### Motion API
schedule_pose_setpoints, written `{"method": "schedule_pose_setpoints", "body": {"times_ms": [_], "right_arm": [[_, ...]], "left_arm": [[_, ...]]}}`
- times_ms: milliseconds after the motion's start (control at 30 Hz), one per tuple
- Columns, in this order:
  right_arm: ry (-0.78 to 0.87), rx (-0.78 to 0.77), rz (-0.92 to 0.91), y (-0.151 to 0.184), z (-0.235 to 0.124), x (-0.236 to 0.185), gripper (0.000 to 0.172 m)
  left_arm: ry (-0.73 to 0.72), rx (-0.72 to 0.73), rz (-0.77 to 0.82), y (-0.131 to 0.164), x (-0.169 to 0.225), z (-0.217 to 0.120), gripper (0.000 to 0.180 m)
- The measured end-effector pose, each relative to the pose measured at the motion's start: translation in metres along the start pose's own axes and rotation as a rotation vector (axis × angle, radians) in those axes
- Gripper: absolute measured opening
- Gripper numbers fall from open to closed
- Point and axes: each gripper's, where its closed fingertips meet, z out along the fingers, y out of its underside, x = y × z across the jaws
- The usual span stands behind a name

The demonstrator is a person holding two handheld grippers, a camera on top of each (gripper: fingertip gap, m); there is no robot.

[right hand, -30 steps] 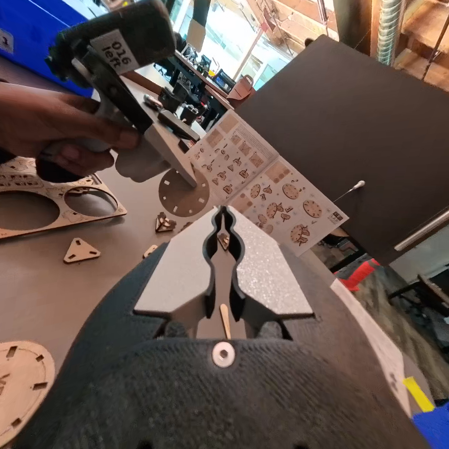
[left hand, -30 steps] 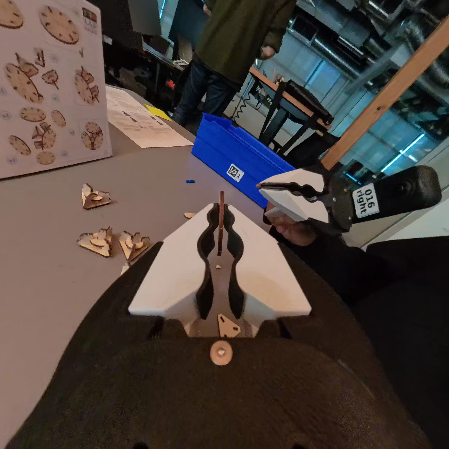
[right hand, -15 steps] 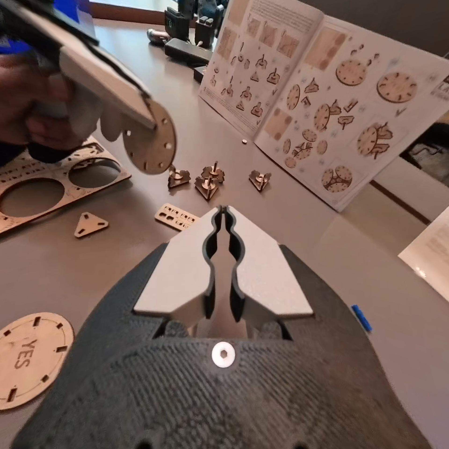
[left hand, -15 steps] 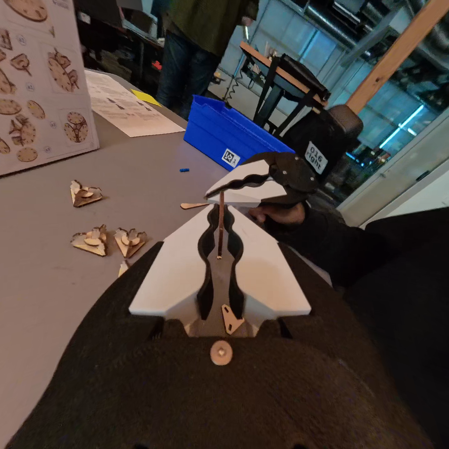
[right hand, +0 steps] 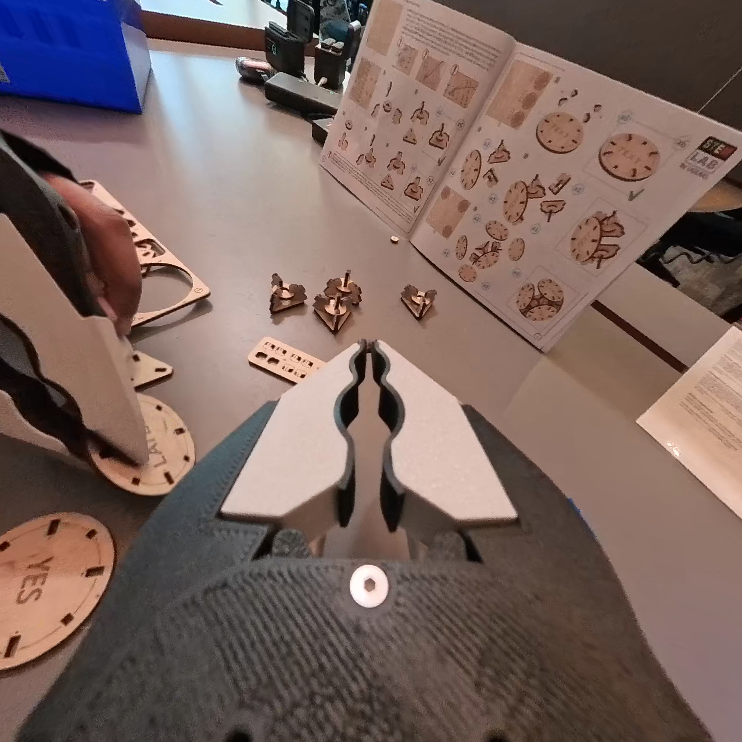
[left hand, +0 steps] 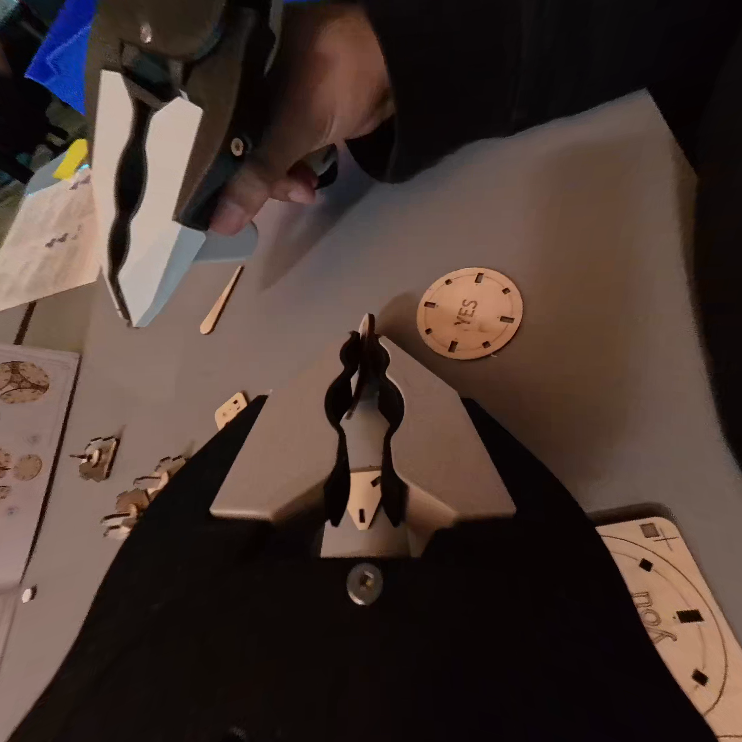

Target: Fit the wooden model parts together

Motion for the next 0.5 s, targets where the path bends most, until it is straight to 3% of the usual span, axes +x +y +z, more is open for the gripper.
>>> {"method": "schedule_pose_setpoints", "body": {"times_ms": [167,500], "right_arm": [[0.007,0.011,-0.014,-0.0040,-0.0028,0.0001,0.000],[0.020,0.028,-0.032,-0.0075,-0.0048,0.0004,0.000]], "left_arm": [[0.053,0.003,-0.097,0.0011,-0.0012,-0.0017,0.034],[0.156,0.001,-0.254,0.0058,-0.0011,-0.0081,0.046]]}}
